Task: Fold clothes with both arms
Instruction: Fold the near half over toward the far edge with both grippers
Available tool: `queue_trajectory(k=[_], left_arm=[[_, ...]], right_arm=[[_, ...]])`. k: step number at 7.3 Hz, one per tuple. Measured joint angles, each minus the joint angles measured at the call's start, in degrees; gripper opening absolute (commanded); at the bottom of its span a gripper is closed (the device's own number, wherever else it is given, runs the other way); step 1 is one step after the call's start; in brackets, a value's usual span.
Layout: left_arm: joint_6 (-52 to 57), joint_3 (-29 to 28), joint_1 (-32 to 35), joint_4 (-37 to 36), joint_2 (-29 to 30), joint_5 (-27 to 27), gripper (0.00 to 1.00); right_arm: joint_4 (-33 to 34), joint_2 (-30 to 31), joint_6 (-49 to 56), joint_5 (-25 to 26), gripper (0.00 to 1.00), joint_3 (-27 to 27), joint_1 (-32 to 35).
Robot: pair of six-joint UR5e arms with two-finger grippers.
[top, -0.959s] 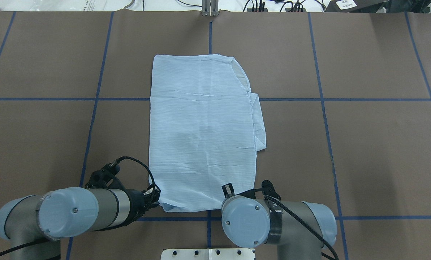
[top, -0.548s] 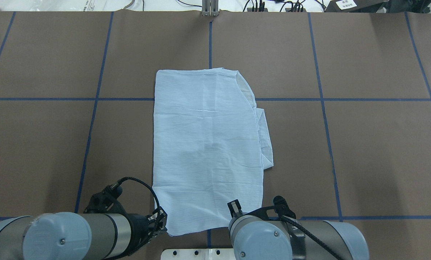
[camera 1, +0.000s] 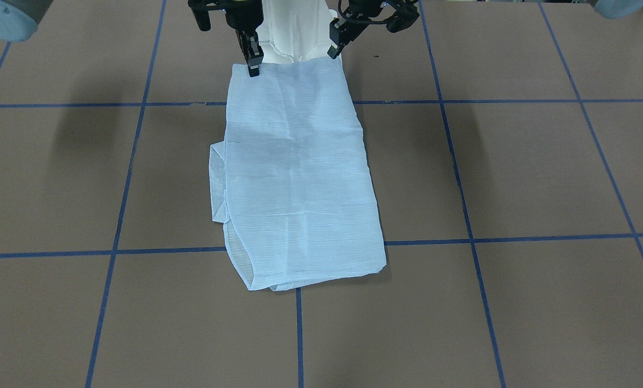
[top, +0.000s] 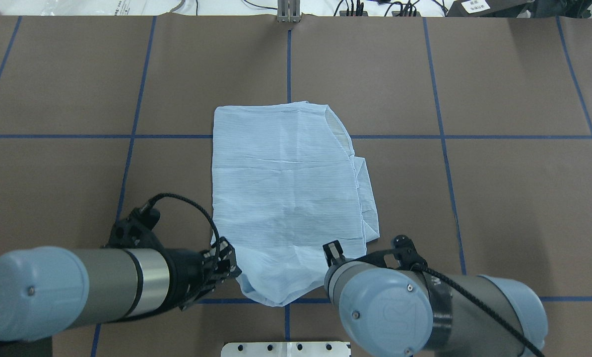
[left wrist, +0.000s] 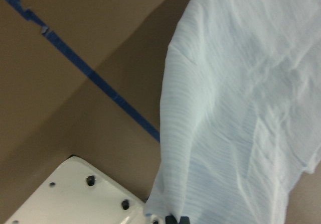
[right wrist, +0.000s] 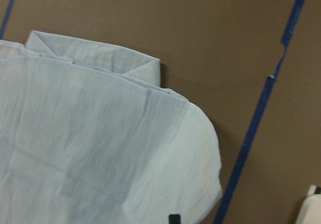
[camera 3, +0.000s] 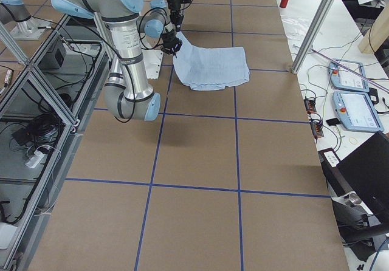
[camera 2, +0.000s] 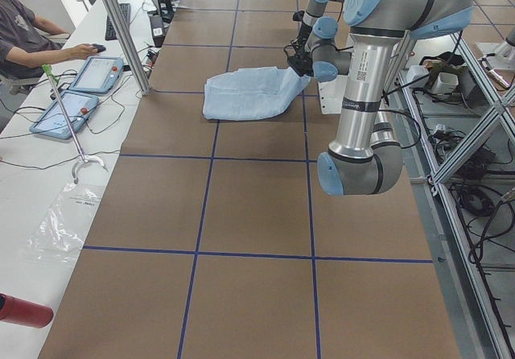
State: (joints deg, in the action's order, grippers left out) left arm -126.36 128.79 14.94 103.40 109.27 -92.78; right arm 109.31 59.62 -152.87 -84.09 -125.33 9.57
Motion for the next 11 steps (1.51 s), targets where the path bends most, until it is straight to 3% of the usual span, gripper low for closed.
queue_trajectory(k=[2, 4, 7, 9, 11], left_arm=[[5.5, -6.04, 6.8, -0.79, 4.98, -0.22, 0.0], [11.53, -11.1, 12.42, -0.72, 7.56, -0.66, 0.0], [17.17, -26.12, 19.62, 4.78, 13.46, -2.7, 0.0], [19.55, -37.84, 22.74, 11.48, 16.88, -2.97, 0.0], [21.36, -46.92, 24.61, 15.86, 20.21, -3.0, 0.0]], right_arm=[[-0.32, -3.57, 6.3, -2.71, 0.0, 3.64, 7.13], [-1.95, -8.35, 12.26, -6.08, 0.0, 11.3, 13.97], [-11.47, -15.55, 20.31, -13.36, 0.0, 29.67, 23.78], [-20.31, -21.65, 22.84, -16.65, 0.0, 45.28, 27.7], [-25.17, -26.2, 26.11, -18.56, 0.0, 56.38, 29.82]])
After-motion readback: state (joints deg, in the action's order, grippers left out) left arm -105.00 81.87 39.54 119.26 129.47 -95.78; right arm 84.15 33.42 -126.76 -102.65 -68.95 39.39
